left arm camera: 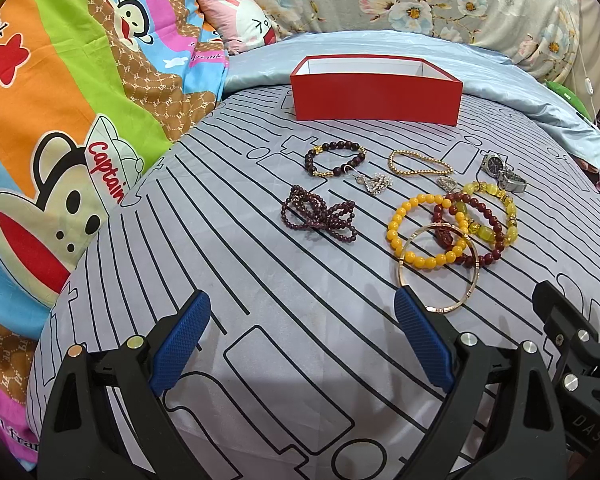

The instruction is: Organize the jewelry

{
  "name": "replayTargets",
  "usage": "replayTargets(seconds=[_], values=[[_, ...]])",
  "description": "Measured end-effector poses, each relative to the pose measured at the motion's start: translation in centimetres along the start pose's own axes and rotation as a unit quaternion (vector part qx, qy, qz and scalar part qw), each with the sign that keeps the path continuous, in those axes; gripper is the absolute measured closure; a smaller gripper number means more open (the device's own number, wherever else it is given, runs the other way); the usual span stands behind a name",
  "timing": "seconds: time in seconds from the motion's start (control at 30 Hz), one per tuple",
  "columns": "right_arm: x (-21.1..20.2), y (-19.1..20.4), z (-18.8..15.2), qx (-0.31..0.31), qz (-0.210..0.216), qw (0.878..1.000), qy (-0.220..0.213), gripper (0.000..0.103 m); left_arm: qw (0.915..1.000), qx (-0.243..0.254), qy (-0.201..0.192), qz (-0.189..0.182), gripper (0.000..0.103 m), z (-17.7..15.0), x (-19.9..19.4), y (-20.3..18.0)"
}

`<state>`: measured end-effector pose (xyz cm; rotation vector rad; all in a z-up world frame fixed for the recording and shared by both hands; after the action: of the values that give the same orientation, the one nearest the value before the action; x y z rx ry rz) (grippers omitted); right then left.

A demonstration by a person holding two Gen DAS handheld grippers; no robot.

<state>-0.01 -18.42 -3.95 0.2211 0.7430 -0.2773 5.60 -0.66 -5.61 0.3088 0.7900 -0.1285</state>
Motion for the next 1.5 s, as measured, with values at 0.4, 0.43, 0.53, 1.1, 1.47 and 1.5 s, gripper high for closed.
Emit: replayTargets(seconds=[0.4,0.43,0.53,1.1,1.47,1.5], values=[[-0.02,-0.01,0.01,0.000,0.000,1.000,0.000,0.007,1.0000,0.000,0.000,0.000,0.014,0.01,0.01,0.00],[-0.02,-0.02,0.01,0.000,0.000,1.000,0.000,0.007,1.0000,0.000,0.000,0.000,0.014,0.00,0.01,0.00],[-0.01,0.02,-0.01,0.000,0.000,1.000,0.000,0.007,1.0000,0.000,0.000,0.000,0.014,-0.01,0.00,0.00],[0.01,0.03,-0.02,0.000,0.000,1.000,0.000,0.007,1.0000,0.000,0.000,0.001,0.014,0.00,-0.01,0.02],[0.12,-0.45,0.05,0.015,0.009,1.000,0.005,0.007,0.9999,-0.003,-0.010,0.002,0.014,-0.06,-0.36,-0.02],[0.14,-0.56,0.04,0.018,0.010,1.000,0.007,0.007,0.9999,-0.008,-0.010,0.002,0.014,-0.12,-0.39,0.20]])
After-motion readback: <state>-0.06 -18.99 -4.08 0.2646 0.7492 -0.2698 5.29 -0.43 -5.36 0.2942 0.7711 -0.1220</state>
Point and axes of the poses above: each gripper's, at about its wrist camera, not at the fingertips, and x roughly the way its jaws point, y to its left, z to its top, the point moved 8 cm from there along x, roughly the way its jaws point, and after that the axes turned 11 degrees about x, right-handed, at the moved point
